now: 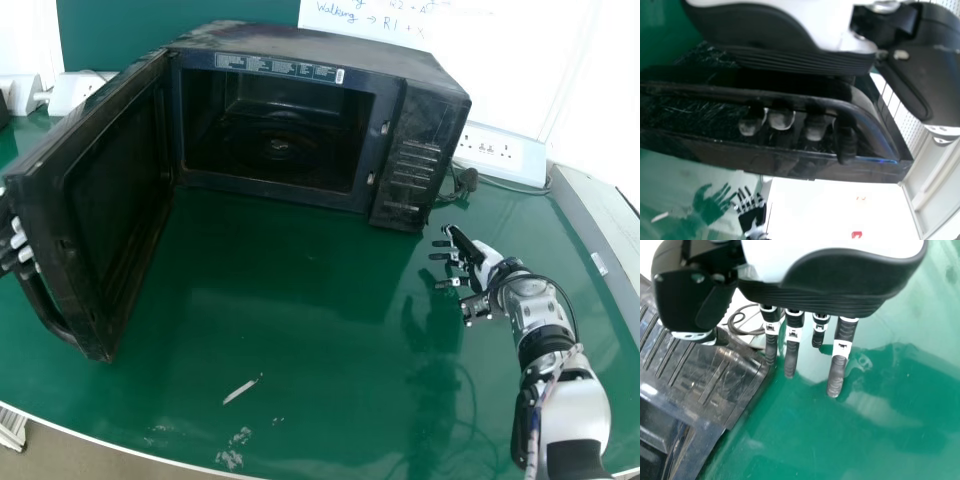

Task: Open the door of oven

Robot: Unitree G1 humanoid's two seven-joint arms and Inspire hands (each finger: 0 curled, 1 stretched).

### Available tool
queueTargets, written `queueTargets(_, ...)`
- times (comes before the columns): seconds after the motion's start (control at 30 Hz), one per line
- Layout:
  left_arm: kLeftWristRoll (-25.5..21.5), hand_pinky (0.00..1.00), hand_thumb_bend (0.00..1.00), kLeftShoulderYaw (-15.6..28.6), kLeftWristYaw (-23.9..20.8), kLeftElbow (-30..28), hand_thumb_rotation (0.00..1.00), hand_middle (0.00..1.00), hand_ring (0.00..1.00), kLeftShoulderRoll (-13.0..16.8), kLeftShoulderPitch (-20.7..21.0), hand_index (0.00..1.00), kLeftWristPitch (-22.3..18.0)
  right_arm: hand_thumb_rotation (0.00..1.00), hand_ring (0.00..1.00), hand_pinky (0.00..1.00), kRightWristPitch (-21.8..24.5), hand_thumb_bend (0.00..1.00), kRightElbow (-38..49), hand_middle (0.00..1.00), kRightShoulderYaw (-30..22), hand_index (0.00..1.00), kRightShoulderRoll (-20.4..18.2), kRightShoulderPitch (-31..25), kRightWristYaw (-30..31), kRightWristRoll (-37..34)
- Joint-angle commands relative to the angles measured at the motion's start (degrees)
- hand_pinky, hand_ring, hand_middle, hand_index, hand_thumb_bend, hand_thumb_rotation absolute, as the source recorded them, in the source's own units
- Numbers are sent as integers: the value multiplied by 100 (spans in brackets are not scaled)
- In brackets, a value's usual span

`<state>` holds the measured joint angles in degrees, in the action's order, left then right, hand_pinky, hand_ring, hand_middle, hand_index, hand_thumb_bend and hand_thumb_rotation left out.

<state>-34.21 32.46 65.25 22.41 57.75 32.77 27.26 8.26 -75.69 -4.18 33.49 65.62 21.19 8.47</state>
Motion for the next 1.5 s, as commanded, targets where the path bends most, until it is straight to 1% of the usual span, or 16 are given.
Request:
queueTargets(0.0, -140, 0, 95, 259, -126, 153, 81, 6, 1, 242, 520, 12, -382, 53, 76, 70, 81, 54, -130, 78, -14, 85, -66, -211, 28, 3)
queueTargets(0.1, -32, 0, 91, 259, -40, 661, 86, 7, 2, 332, 712, 11, -723, 55, 76, 69, 85, 52, -135, 78, -13, 85, -70, -207, 32, 13)
queueTargets(0.2, 73, 0, 89, 266, -16, 1083, 88, 7, 3, 431, 875, 12, -1057, 54, 76, 71, 77, 54, -134, 78, -15, 85, -70, -209, 29, 13)
queueTargets(0.3, 29, 0, 90, 358, -187, 1284, 85, 7, 2, 511, 945, 12, -985, 53, 76, 70, 82, 56, -132, 77, -8, 84, -70, -204, 23, 19)
queueTargets(0.4, 129, 0, 87, 454, -419, 1529, 90, 6, 2, 584, 974, 11, -1240, 53, 76, 69, 57, 57, -131, 78, 1, 85, -65, -211, 42, 26)
queueTargets(0.53, 216, 0, 86, 459, -272, 2462, 90, 7, 2, 790, 1326, 13, -1610, 53, 76, 70, 90, 56, -133, 78, -5, 86, -64, -201, -9, 25)
queueTargets(0.6, 304, 0, 86, 495, -476, 2717, 91, 8, 3, 793, 1429, 14, -1883, 51, 75, 69, 105, 58, -138, 76, -27, 85, -63, -201, -23, 7)
queueTargets(0.67, 399, 2, 88, 549, -807, 2999, 94, 13, 7, 763, 1535, 18, -2177, 51, 75, 69, 92, 58, -138, 76, -21, 85, -63, -206, -15, 15)
queueTargets(0.77, 449, 11, 89, 644, -1193, 3509, 99, 27, 19, 688, 1720, 34, -2594, 52, 75, 67, 72, 57, -147, 76, -6, 86, -58, -214, 21, 32)
queueTargets(0.87, 480, 26, 92, 678, -1622, 3888, 100, 48, 38, 666, 1841, 51, -2735, 52, 74, 66, 71, 56, -150, 75, -32, 85, -62, -218, -1, 8)
queueTargets(0.97, 477, 42, 94, 730, -2007, 4068, 100, 65, 53, 617, 1902, 63, -2760, 50, 75, 67, 108, 56, -150, 76, -40, 85, -62, -207, -15, 3)
queueTargets(1.03, 478, 47, 93, 786, -2324, 4048, 100, 70, 60, 539, 1884, 69, -2806, 51, 75, 68, 110, 57, -149, 76, -27, 85, -58, -204, -8, 19)
queueTargets(1.17, 359, 59, 92, 904, -2756, 4008, 100, 81, 75, 415, 1869, 83, -2796, 53, 76, 70, 92, 56, -146, 78, 3, 86, -46, -209, 35, 44)
queueTargets(1.27, 317, 67, 90, 939, -2991, 4030, 100, 86, 82, 373, 1875, 88, -2818, 53, 77, 69, 92, 57, -149, 78, -3, 86, -42, -213, 48, 33)
queueTargets(1.37, 357, 72, 91, 935, -3248, 3999, 100, 90, 87, 337, 1858, 92, -2870, 53, 76, 70, 75, 56, -148, 78, 3, 86, -38, -214, 78, 34)
queueTargets(1.47, 386, 79, 91, 916, -3468, 3975, 100, 93, 91, 316, 1845, 95, -2930, 53, 76, 71, 67, 56, -147, 78, 7, 86, -45, -209, 71, 37)
